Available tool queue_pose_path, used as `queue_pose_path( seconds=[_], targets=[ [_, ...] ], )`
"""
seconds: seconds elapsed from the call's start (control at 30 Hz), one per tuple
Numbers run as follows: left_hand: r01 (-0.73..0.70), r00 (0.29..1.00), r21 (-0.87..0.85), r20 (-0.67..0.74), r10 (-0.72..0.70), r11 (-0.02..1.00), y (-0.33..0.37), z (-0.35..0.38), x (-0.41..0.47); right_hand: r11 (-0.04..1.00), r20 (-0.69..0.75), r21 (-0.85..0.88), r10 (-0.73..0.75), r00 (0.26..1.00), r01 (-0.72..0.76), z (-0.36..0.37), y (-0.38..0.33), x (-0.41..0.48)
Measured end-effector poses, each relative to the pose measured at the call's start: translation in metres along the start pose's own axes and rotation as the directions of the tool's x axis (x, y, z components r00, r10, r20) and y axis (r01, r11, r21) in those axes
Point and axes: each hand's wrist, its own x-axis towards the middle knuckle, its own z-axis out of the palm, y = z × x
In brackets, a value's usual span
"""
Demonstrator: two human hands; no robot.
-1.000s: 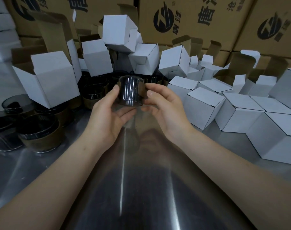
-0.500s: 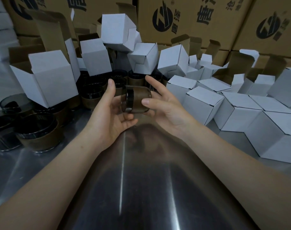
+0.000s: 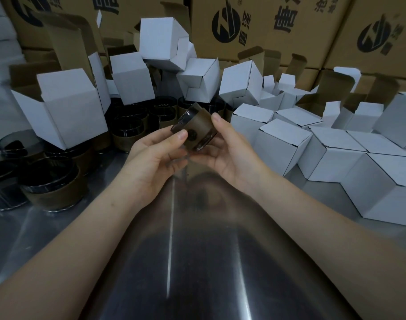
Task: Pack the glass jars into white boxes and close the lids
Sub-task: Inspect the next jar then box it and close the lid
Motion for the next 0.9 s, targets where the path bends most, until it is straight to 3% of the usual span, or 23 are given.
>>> queue_pose_path(
  seconds=[0.17,0.33,0.53,0.63,0.9],
  targets=[
    [-0.027,0.996,-0.004,-0.081,0.026,1.0,0.001,0.001,0.0,0.996,0.032,0.028,0.08,0.996,-0.081,0.001,-0.001,-0.002],
    [-0.036,0.99,-0.032,-0.134,0.032,0.999,0.001,0.003,0.0,0.983,0.095,-0.07,0.177,0.98,-0.171,0.003,-0.001,-0.003],
    [-0.066,0.975,0.004,-0.215,0.065,0.998,0.004,0.005,0.0,0.986,-0.005,-0.155,0.069,0.998,-0.069,0.005,0.002,0.0],
    [-0.099,0.96,0.019,-0.262,0.1,0.995,0.004,0.009,-0.002,0.982,0.042,-0.187,0.002,0.999,0.006,0.003,0.003,-0.002],
    [-0.166,0.918,0.306,-0.299,0.26,0.938,0.0,0.016,-0.006,0.969,0.098,-0.242,-0.028,0.995,0.052,-0.001,0.01,-0.003]
  ],
)
